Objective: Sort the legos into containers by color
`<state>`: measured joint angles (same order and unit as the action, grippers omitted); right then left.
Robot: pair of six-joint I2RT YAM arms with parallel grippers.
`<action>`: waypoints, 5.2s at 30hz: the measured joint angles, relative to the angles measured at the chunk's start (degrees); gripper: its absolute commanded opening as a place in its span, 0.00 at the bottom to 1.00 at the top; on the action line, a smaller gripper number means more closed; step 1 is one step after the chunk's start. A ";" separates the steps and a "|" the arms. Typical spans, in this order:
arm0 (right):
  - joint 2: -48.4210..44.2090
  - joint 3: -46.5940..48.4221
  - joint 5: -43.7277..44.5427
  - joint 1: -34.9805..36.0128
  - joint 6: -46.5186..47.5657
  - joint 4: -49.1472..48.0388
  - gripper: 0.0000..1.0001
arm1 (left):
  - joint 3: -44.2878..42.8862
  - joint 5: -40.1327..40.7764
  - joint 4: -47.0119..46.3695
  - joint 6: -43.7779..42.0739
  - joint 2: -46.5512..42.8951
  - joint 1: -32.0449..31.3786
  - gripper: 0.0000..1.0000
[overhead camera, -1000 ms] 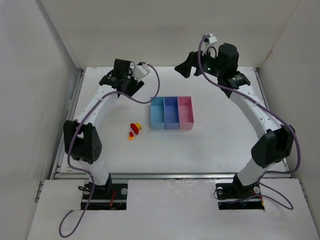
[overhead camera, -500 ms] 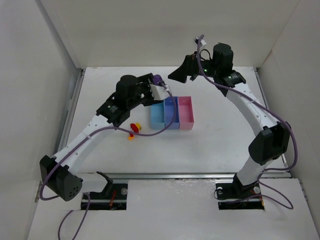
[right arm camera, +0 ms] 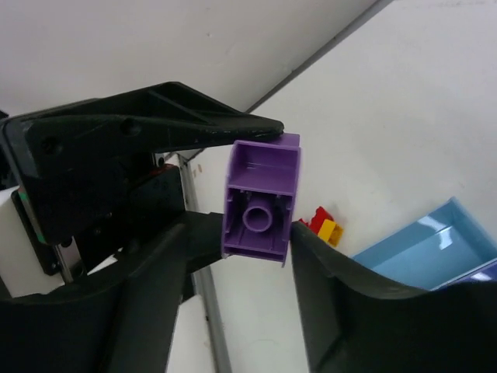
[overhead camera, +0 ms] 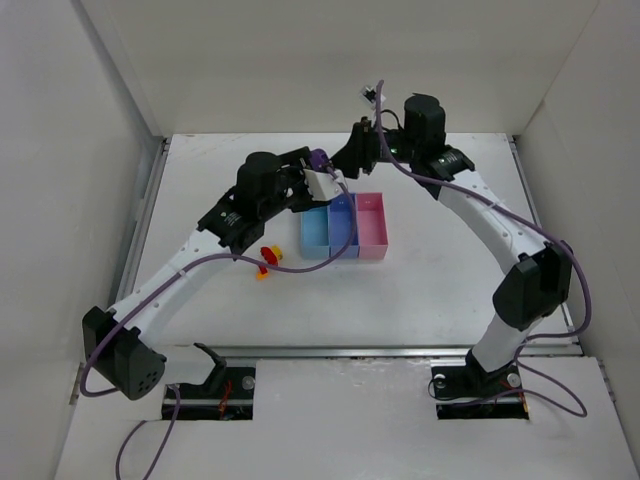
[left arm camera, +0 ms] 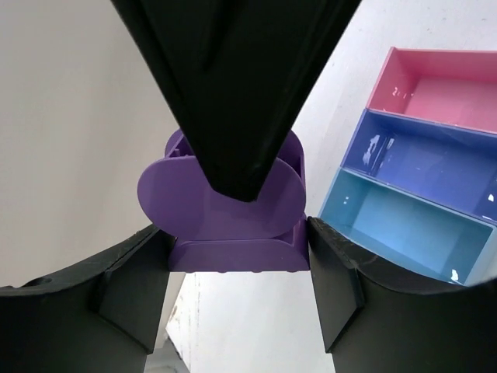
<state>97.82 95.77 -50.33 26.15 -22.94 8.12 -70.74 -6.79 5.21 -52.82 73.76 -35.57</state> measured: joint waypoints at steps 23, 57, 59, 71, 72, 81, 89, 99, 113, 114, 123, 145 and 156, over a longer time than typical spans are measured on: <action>6.84 4.76 -2.69 0.22 -4.07 -0.90 0.65 | 0.00 2.29 0.15 1.97 0.44 0.00 0.00; 7.43 -2.75 6.45 -8.83 -9.73 -0.83 0.00 | 5.68 2.91 6.29 8.70 5.09 8.24 0.00; 7.21 -3.39 6.93 -8.85 -9.90 -1.01 0.00 | 5.68 2.91 6.29 9.64 5.01 9.11 0.00; 5.70 -6.67 43.98 -4.04 -1.86 20.44 0.00 | 5.97 5.03 6.27 21.51 4.81 14.93 0.00; 5.70 -7.02 45.48 -3.26 -1.62 21.40 0.00 | 6.19 5.09 6.12 22.05 4.81 14.93 0.00; 6.80 -8.52 50.64 -1.84 -1.07 25.81 0.64 | 7.28 5.29 6.16 24.20 4.81 14.93 0.00; 7.02 -8.52 50.53 -1.86 -1.03 26.40 0.75 | 7.26 4.83 6.16 24.55 4.81 14.93 0.00; -2.78 -8.63 45.59 -9.29 -1.77 26.12 0.80 | -8.24 2.32 9.79 24.83 15.10 9.51 0.00; -15.19 -23.41 41.92 -28.74 -2.27 23.23 0.80 | -34.84 -8.70 13.42 31.52 42.16 -3.96 0.00; -15.19 -23.63 41.86 -28.87 -2.19 23.23 0.80 | -35.34 -8.98 13.68 31.56 43.23 -4.31 0.00; -15.69 -24.46 40.28 -29.29 -1.09 21.84 0.80 | -34.56 -5.73 15.26 28.30 46.64 -8.98 0.03; -15.69 -24.59 38.47 -29.51 1.40 21.66 0.80 | -32.76 -1.36 16.96 24.20 47.28 -10.05 0.69; -15.85 -24.63 37.88 -29.51 1.79 21.66 0.81 | -31.69 -1.36 18.03 24.11 47.25 -10.05 0.82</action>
<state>81.97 71.13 -12.45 -3.36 -21.15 29.78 -102.43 -8.14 23.24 -28.71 121.01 -45.63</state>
